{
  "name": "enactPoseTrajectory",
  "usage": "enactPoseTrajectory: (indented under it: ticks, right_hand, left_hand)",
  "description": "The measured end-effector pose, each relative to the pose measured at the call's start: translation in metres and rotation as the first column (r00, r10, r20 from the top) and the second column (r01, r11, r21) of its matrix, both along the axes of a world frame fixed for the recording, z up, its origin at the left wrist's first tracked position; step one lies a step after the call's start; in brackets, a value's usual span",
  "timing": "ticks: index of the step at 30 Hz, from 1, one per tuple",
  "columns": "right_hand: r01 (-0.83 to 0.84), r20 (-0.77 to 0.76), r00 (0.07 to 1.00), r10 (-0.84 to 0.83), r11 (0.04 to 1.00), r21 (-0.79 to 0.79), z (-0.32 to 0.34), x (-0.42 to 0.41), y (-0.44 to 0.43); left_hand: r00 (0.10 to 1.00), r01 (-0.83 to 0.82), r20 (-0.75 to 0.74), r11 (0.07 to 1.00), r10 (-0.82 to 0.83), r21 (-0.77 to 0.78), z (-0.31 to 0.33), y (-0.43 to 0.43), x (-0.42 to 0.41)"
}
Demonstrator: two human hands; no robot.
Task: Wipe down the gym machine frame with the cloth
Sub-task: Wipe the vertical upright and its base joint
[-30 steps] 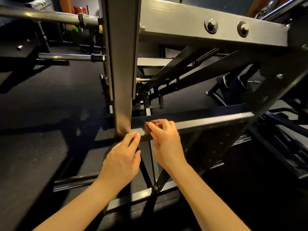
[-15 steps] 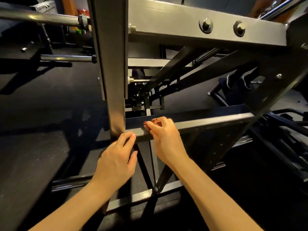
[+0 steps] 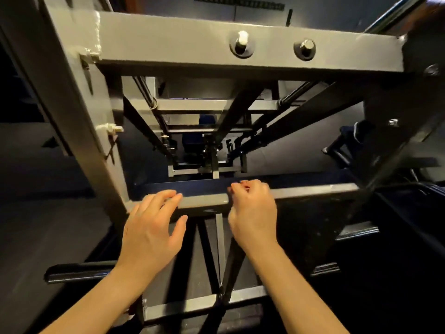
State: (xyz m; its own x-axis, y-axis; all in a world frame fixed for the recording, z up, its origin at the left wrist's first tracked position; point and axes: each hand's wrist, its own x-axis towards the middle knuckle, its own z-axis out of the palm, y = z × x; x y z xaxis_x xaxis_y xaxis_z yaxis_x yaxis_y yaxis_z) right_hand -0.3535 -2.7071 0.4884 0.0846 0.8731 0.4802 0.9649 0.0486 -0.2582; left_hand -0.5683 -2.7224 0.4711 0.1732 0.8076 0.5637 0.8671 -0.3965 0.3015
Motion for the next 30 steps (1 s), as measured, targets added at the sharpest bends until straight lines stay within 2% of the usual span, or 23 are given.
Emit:
enactPoseTrajectory:
  ticks: [2,4,7,10,13,15,18,20,22,24,26,28,30]
  right_hand:
    - [-0.201,0.011,0.979,0.202,0.979,-0.022,-0.004,-0.011,-0.003]
    - [-0.239,0.047,0.97,0.239,0.971,0.002,0.001,0.023,0.002]
    - [-0.013,0.09,0.996,0.016,0.999,-0.037,0.007,0.111,0.011]
    - [0.275,0.124,0.955,-0.269,0.961,-0.035,0.009,0.196,0.019]
    - [0.41,0.099,0.909,-0.405,0.911,-0.037,0.011,0.207,0.014]
    - [0.342,0.052,0.939,-0.341,0.94,-0.01,0.01,0.177,0.011]
    - [-0.014,-0.03,0.999,0.014,1.0,-0.016,0.002,0.117,-0.001]
    - [-0.177,0.018,0.984,0.177,0.984,-0.016,-0.001,0.113,-0.008]
    - [-0.096,0.059,0.994,0.096,0.995,-0.006,0.004,0.148,-0.002]
    - [0.152,0.081,0.986,-0.149,0.988,-0.033,0.009,0.196,0.011]
    - [0.354,0.091,0.934,-0.346,0.931,-0.087,0.015,0.231,0.02]
    - [0.414,0.093,0.909,-0.407,0.906,-0.086,0.017,0.22,0.019]
    - [0.312,0.057,0.95,-0.308,0.947,-0.073,0.012,0.18,0.013]
  left_hand:
    - [1.0,-0.004,0.019,0.999,0.005,-0.048,0.0,0.011,0.024]
    - [1.0,-0.006,0.008,0.995,0.006,-0.101,-0.001,0.02,0.044]
    - [0.998,0.026,-0.056,0.987,-0.035,-0.157,-0.001,0.028,0.07]
    - [0.993,0.047,-0.097,0.982,-0.065,-0.182,0.002,0.029,0.092]
    - [0.991,0.043,-0.116,0.983,-0.065,-0.178,0.008,0.032,0.103]
    - [0.989,0.038,-0.133,0.971,-0.071,-0.236,0.016,0.039,0.113]
    - [0.988,0.001,-0.144,0.925,-0.06,-0.381,0.031,0.057,0.137]
    - [0.991,-0.031,-0.128,0.893,-0.03,-0.45,0.036,0.065,0.148]
    - [0.993,-0.034,-0.114,0.883,-0.022,-0.468,0.037,0.068,0.151]
    - [0.992,-0.042,-0.125,0.888,-0.018,-0.457,0.035,0.069,0.151]
    - [0.992,-0.044,-0.125,0.894,-0.013,-0.445,0.034,0.068,0.151]
    - [0.992,-0.046,-0.125,0.895,-0.011,-0.444,0.036,0.066,0.153]
    - [0.993,-0.039,-0.114,0.888,-0.015,-0.458,0.039,0.063,0.153]
